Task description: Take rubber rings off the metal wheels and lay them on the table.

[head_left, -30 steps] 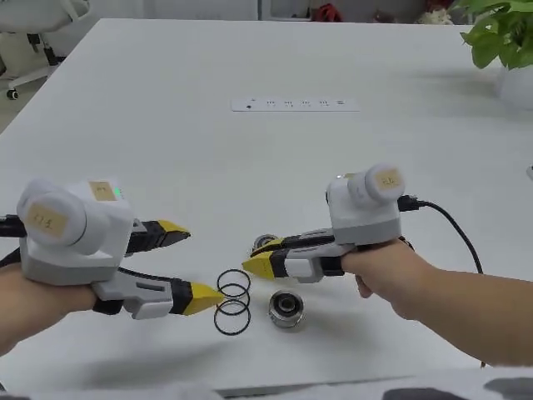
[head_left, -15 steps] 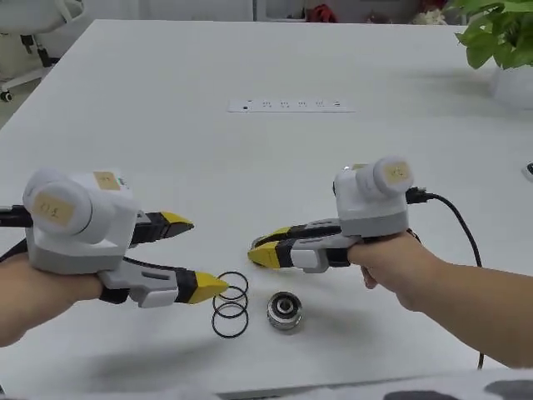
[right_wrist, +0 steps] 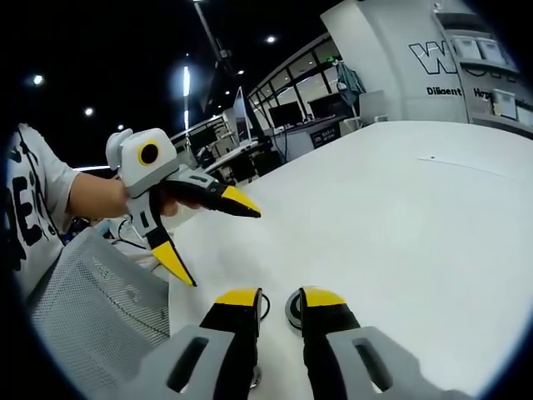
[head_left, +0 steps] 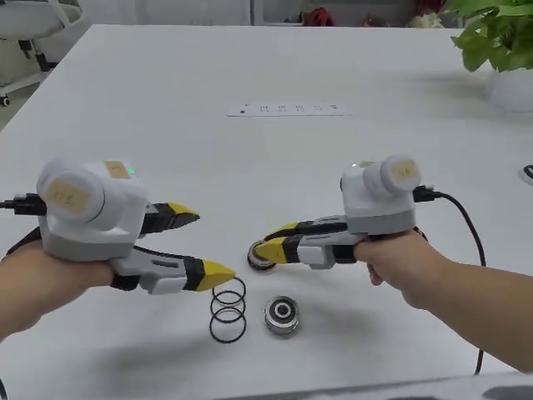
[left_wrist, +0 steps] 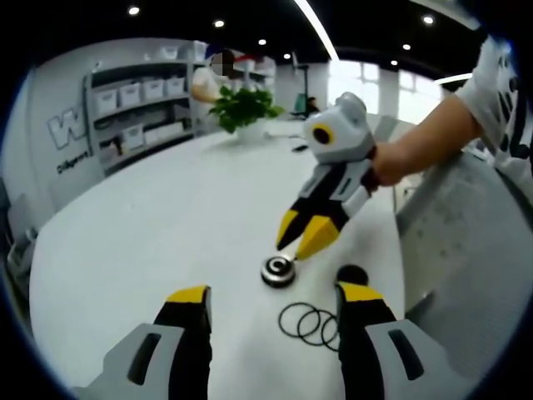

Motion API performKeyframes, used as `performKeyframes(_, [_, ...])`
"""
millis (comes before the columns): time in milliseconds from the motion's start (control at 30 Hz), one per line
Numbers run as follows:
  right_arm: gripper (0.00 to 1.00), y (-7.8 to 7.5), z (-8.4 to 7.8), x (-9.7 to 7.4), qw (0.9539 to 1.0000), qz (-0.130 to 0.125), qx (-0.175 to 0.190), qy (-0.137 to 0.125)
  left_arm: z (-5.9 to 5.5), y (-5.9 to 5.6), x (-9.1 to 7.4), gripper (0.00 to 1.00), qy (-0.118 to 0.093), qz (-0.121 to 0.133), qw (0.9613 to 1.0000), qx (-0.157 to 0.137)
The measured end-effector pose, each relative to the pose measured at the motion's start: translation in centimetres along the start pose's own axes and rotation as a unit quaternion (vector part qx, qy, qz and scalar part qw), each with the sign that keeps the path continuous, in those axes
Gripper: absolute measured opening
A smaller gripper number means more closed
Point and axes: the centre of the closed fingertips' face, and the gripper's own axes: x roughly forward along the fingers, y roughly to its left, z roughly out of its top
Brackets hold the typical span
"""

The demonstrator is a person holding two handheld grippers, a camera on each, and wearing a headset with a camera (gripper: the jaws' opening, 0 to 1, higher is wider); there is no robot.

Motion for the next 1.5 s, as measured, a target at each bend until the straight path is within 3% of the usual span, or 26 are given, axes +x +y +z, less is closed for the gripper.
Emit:
performKeyframes(200, [0.16, -0.6, 0.0, -0.3, 1.0, -0.008, 0.0, -0.002, 0.3, 0.4, 0.4, 0.61, -0.003, 0.003, 1.0, -0.006])
performKeyframes(933, [0.15, -1.6, -1.4, -0.2, 0.9995, -0.019, -0.011, 0.023, 0.0, 1.3, 2.3, 0.59, 0.008, 0.007, 0.9998, -0.015])
performKeyframes(1167, [0.14, -1.5, -2.5, 0.1, 0.9988, -0.015, -0.021, 0.042, -0.4, 1.2, 3.0, 0.58, 0.015, 0.003, 0.9998, -0.014])
performKeyframes(1500, [0.14, -2.1, -2.2, -0.4, 0.9988, -0.024, -0.024, 0.036, -0.5, 0.9, 3.8, 0.56, 0.019, -0.004, 0.9997, -0.015])
